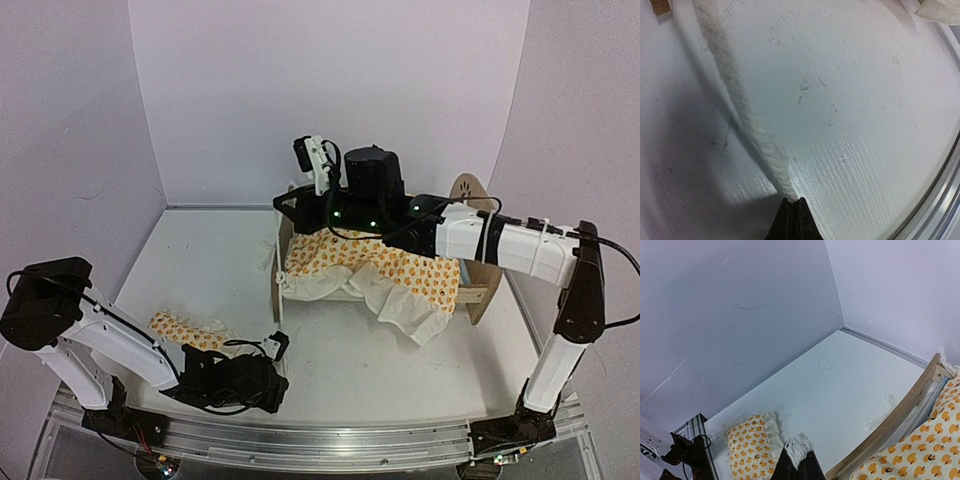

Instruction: Set up the pet bed

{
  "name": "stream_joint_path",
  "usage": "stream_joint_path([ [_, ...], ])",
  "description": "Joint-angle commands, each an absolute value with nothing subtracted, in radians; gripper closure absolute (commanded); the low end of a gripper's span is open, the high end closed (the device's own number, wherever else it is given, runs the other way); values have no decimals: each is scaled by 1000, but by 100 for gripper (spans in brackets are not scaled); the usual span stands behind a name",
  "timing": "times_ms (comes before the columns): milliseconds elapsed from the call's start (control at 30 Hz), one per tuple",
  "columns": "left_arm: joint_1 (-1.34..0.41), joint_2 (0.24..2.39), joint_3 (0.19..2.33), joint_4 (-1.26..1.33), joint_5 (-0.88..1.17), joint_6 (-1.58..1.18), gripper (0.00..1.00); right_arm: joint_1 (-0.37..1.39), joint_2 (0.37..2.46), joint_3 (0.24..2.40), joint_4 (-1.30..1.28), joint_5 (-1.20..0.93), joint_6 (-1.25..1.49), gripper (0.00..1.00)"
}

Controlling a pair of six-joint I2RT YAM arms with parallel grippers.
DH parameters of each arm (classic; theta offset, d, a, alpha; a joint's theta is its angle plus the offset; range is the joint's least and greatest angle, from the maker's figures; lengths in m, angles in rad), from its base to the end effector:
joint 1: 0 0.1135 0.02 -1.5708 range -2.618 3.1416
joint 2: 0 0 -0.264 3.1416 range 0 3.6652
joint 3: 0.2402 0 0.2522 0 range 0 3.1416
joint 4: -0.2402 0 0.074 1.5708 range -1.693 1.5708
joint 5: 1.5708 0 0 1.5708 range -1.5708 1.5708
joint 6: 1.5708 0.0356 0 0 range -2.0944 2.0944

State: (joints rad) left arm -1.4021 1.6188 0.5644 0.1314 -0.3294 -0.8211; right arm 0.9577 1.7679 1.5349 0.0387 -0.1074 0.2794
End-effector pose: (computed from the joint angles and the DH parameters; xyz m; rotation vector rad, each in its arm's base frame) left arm 0.0568 -0.2650 0.1079 0.5846 2.4443 -0.5703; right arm 0.2450 0.3549 0.3531 -0.7005 1.7370 0.9742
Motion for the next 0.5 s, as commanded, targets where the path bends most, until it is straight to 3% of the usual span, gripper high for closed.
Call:
stream_joint_path([
  [0,-1417,1660,464,-24,-150,-913,100,886,1800,1674,260,-104,283,100],
  [200,-1418,1659,455,-5,-125,-894,100,830,1908,1817,300,-128,252,100],
  [267,-1418,1637,451,-4,-133,-867,100,831,1935,1868,250,-222,212,100],
  [467,-1390,1562,487,51,-151,-783,100,831,1831,1685,304,-410,175,100],
])
